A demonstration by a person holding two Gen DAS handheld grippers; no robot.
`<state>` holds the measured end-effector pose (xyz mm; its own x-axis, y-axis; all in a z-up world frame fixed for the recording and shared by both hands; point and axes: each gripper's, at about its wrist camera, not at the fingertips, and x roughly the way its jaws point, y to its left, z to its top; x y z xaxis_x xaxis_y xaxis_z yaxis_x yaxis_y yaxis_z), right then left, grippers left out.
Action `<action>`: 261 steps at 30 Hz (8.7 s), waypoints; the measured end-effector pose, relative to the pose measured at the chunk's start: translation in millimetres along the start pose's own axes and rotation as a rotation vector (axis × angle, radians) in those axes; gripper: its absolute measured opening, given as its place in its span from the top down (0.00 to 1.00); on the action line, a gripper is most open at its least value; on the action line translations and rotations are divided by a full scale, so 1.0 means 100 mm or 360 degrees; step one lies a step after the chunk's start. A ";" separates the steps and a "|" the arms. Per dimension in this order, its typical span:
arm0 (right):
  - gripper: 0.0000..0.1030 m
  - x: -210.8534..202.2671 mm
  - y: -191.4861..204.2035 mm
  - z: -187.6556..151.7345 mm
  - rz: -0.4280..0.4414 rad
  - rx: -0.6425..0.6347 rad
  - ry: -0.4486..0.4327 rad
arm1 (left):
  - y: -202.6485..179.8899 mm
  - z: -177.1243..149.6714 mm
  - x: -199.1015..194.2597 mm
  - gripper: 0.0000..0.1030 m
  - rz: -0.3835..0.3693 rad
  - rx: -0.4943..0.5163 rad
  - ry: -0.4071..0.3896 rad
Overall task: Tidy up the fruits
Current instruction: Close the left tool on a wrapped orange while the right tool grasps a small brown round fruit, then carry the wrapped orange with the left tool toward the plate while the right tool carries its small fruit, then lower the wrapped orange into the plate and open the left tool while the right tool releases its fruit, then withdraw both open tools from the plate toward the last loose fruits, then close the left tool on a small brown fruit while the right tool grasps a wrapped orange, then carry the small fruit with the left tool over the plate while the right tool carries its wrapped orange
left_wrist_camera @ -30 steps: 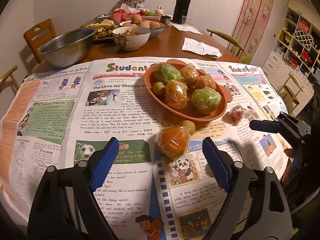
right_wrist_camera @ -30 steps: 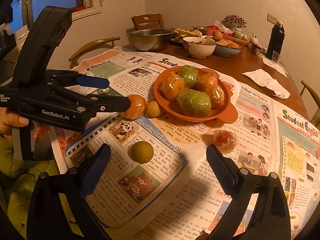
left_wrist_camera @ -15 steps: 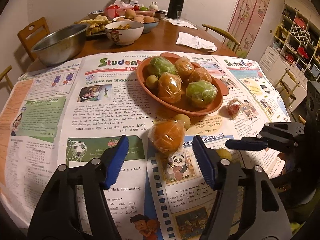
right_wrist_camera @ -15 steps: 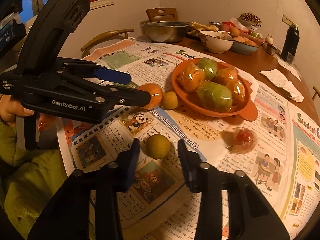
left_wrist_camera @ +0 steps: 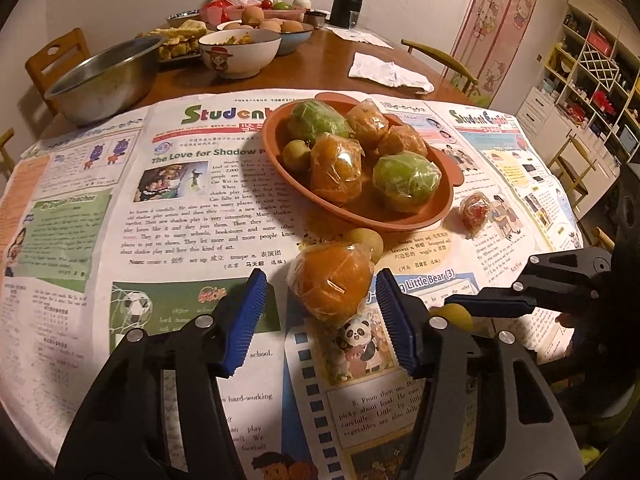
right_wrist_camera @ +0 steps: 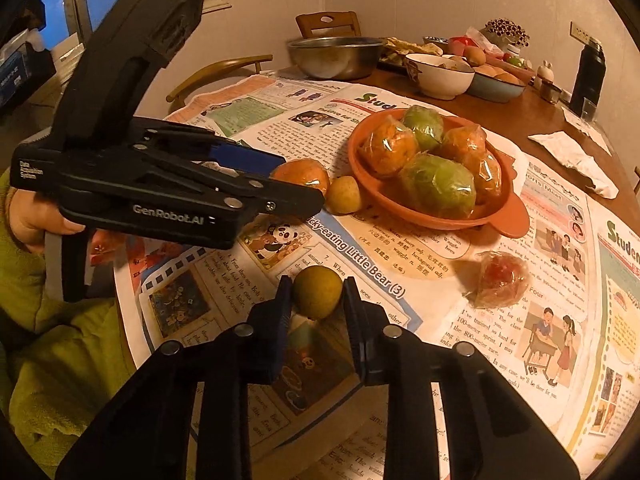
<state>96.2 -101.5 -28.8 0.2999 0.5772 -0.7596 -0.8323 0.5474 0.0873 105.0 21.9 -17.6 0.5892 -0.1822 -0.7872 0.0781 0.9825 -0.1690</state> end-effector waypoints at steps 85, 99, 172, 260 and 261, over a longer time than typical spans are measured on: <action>0.75 0.13 -1.00 0.94 -0.0011 0.0183 -0.0122 | -0.29 0.54 0.17 0.66 -0.0088 0.0161 -0.0055; 0.58 0.03 -1.03 0.93 -0.0066 0.0202 -0.0158 | -0.30 0.55 0.16 0.58 -0.0083 0.0162 -0.0059; 0.05 -0.90 -0.67 0.24 -0.0332 0.0259 -0.0352 | -0.16 0.09 -0.56 0.10 0.0142 0.0055 -0.0238; 0.66 -0.55 -0.82 0.27 -0.0170 0.0235 -0.0222 | 0.13 0.32 -0.24 0.83 0.0000 0.0016 -0.0167; 0.66 -0.55 -0.81 0.31 -0.0165 0.0228 -0.0228 | 0.14 0.35 -0.24 0.83 -0.0006 0.0016 -0.0168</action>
<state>161.8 -159.1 25.9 0.4519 0.5879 -0.6709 -0.7220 0.6828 0.1119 120.1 41.8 19.9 0.6705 -0.1812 -0.7194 0.0884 0.9823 -0.1651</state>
